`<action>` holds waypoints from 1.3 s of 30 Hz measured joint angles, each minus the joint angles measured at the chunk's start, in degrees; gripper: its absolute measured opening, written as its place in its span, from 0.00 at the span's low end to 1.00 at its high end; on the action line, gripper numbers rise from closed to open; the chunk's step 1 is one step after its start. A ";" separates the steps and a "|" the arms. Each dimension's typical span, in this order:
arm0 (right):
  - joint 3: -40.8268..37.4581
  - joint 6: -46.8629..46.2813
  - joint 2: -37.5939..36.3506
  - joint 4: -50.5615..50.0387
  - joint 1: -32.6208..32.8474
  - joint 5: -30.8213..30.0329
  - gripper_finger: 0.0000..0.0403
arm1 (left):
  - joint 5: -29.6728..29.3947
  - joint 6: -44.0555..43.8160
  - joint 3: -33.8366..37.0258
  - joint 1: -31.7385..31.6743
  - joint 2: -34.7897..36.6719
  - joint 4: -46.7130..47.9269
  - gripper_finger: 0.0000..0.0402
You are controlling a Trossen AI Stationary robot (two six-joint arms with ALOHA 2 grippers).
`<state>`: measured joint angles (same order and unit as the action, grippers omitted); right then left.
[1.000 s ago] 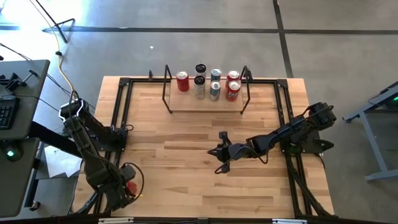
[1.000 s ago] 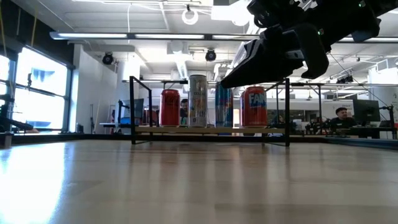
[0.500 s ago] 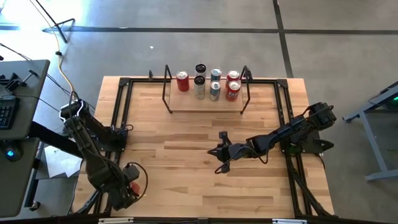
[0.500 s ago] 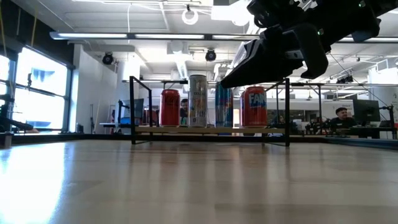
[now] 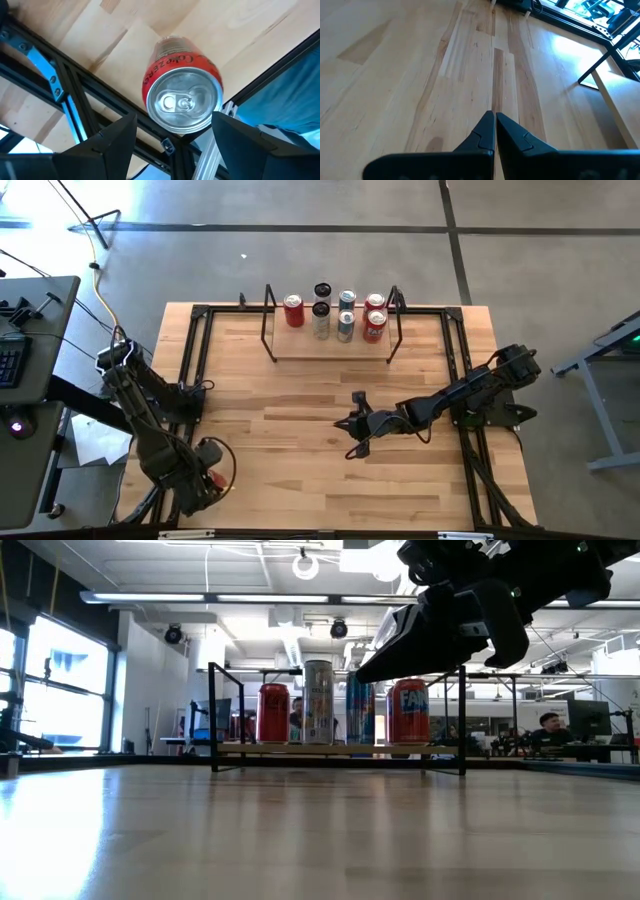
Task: Place canned beverage on shelf
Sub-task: Put the red black soda can on the shelf aligned with the other red black soda can
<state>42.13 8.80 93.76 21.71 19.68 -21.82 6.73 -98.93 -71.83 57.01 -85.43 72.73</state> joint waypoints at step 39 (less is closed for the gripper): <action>0.00 -1.05 0.00 -0.17 -0.02 0.96 0.00 | 4.74 4.39 2.21 -2.57 0.11 -3.17 0.67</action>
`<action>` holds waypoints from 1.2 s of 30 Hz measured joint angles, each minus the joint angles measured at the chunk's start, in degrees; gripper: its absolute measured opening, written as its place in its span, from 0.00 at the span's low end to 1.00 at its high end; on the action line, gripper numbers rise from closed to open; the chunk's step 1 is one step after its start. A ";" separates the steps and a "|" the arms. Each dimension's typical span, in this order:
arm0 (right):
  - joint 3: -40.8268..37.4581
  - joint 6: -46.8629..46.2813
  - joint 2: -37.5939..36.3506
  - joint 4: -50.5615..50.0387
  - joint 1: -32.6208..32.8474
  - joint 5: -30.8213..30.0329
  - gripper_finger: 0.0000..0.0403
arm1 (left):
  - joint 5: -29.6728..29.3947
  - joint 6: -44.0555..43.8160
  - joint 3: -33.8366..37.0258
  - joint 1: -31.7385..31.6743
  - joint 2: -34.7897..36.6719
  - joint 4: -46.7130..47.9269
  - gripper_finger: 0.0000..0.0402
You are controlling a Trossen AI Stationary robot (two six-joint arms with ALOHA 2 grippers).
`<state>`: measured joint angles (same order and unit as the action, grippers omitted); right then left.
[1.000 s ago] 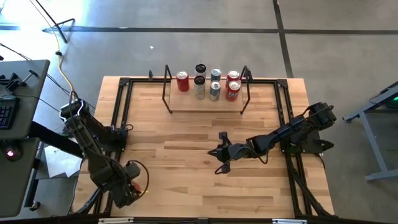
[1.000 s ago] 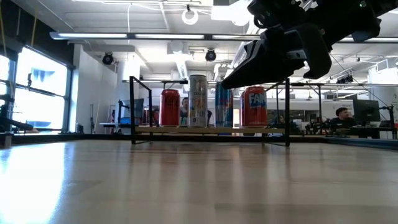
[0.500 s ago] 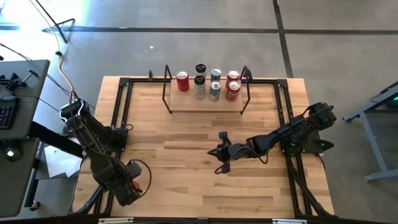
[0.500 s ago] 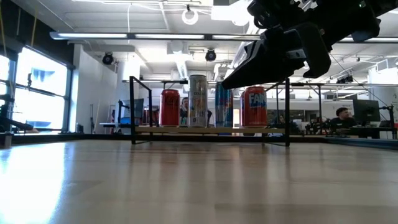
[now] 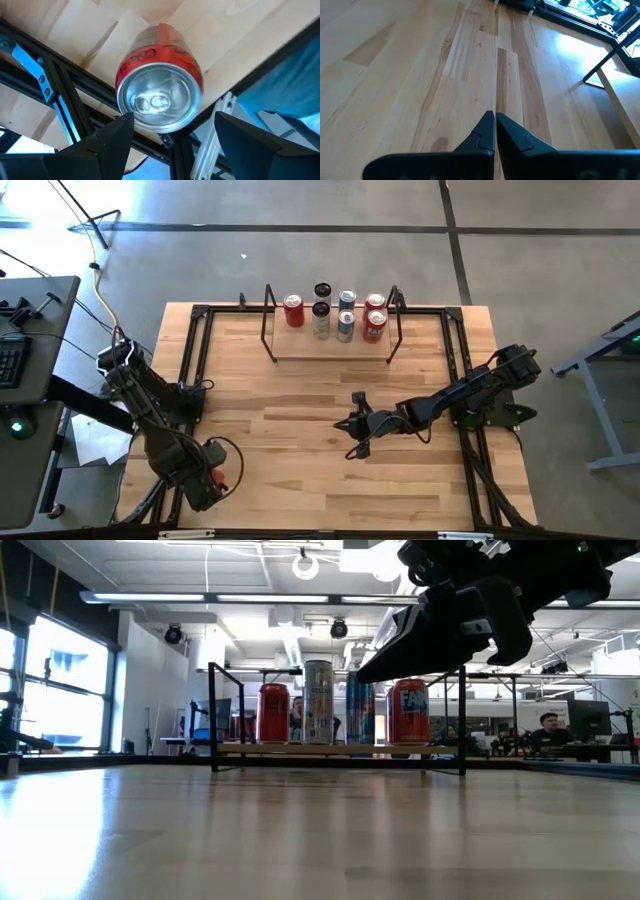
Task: Place canned beverage on shelf
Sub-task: Put the red black soda can on the shelf aligned with the other red black soda can
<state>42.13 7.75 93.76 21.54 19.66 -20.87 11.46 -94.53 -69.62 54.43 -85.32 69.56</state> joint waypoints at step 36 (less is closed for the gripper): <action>0.02 -1.77 0.02 -2.03 0.00 0.03 0.00 | -4.67 1.31 -1.31 0.76 -0.02 2.05 0.67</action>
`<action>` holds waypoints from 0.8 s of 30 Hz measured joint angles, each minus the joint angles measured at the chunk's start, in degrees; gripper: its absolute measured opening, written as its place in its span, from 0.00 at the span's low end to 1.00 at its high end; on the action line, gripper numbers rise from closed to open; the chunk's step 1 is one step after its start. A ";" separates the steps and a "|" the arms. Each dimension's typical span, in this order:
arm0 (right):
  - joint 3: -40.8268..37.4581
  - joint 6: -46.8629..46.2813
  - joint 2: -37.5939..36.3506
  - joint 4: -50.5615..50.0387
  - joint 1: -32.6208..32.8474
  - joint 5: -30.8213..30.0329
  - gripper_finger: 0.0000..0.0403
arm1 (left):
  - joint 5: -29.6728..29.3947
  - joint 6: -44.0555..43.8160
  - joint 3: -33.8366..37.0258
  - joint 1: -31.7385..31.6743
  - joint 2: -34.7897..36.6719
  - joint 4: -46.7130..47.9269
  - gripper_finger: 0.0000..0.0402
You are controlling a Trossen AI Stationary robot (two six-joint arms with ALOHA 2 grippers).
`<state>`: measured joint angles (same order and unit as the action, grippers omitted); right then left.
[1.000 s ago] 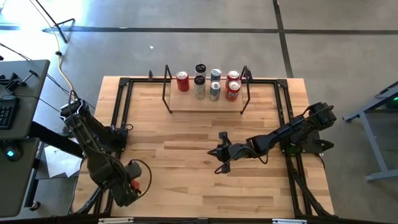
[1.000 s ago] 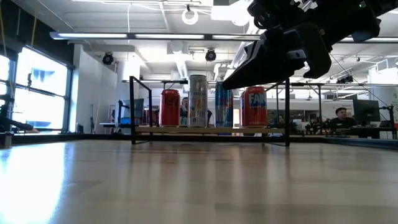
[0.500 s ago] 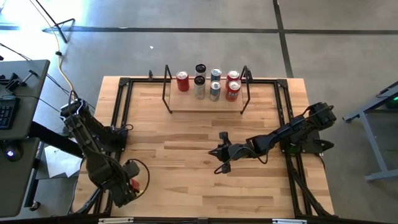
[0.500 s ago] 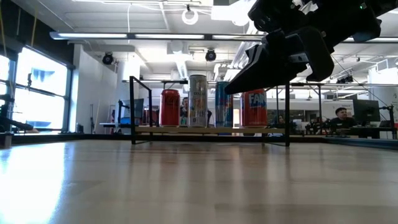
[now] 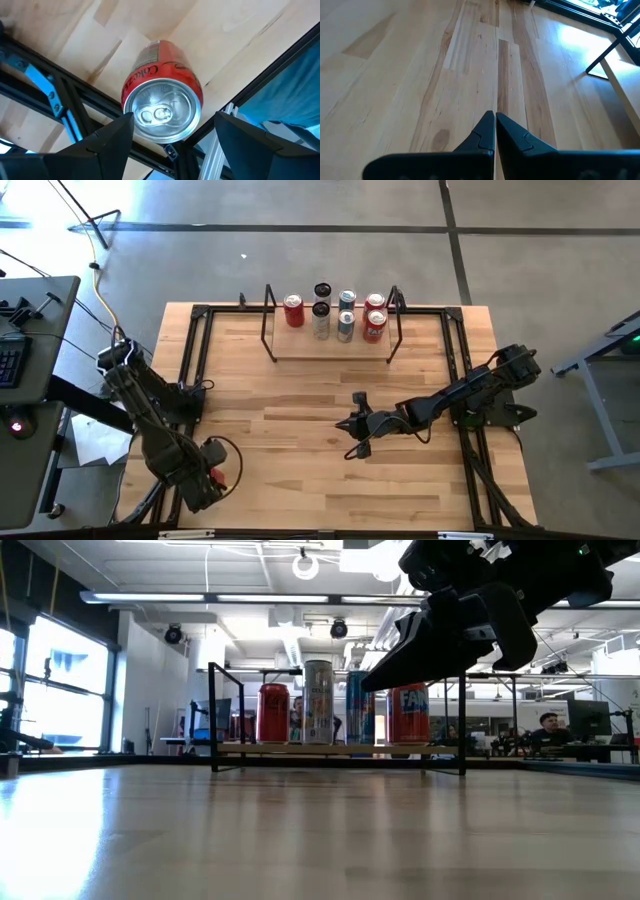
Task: Place canned beverage on shelf
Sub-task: Put the red black soda can on the shelf aligned with the other red black soda can
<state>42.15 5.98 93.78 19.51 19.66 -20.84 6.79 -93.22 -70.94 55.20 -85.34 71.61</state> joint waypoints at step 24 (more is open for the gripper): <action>0.00 -0.17 0.00 0.02 0.00 0.00 0.00 | -1.05 5.41 -1.01 -1.21 -0.09 -1.70 0.66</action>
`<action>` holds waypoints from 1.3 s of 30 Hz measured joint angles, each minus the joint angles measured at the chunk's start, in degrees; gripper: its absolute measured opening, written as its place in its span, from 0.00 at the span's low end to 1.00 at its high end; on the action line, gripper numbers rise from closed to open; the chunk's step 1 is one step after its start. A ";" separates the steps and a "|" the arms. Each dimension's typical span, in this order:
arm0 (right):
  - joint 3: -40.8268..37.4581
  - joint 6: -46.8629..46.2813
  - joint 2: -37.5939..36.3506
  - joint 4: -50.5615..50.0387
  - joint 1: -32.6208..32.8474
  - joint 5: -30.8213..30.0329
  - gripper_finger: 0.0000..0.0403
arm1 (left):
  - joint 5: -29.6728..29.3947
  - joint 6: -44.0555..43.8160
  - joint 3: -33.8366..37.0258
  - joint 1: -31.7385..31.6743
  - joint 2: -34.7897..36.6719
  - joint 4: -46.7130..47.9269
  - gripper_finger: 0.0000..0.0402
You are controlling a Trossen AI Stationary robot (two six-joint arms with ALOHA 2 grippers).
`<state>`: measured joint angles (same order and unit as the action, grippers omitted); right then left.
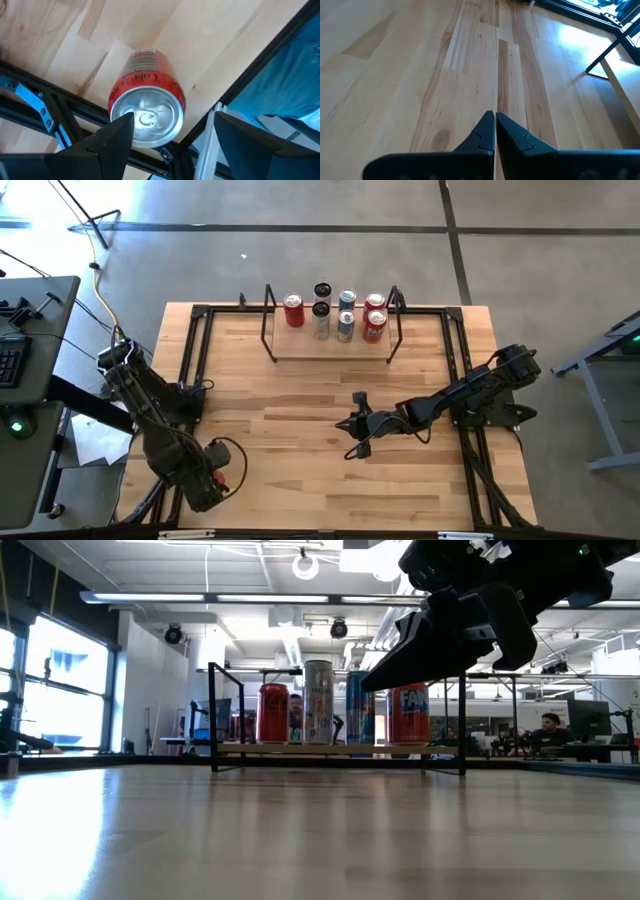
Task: Place canned beverage on shelf
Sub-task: Put the red black soda can on the shelf aligned with the other red black soda can
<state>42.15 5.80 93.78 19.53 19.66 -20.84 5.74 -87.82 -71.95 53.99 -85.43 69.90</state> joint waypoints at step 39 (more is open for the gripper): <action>0.00 -0.94 0.00 -0.10 0.01 0.01 0.00 | -5.15 -0.20 7.63 4.00 0.11 -10.08 0.00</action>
<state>42.15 4.86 93.78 19.43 19.67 -20.82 0.59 -88.02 -64.31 58.00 -85.32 59.82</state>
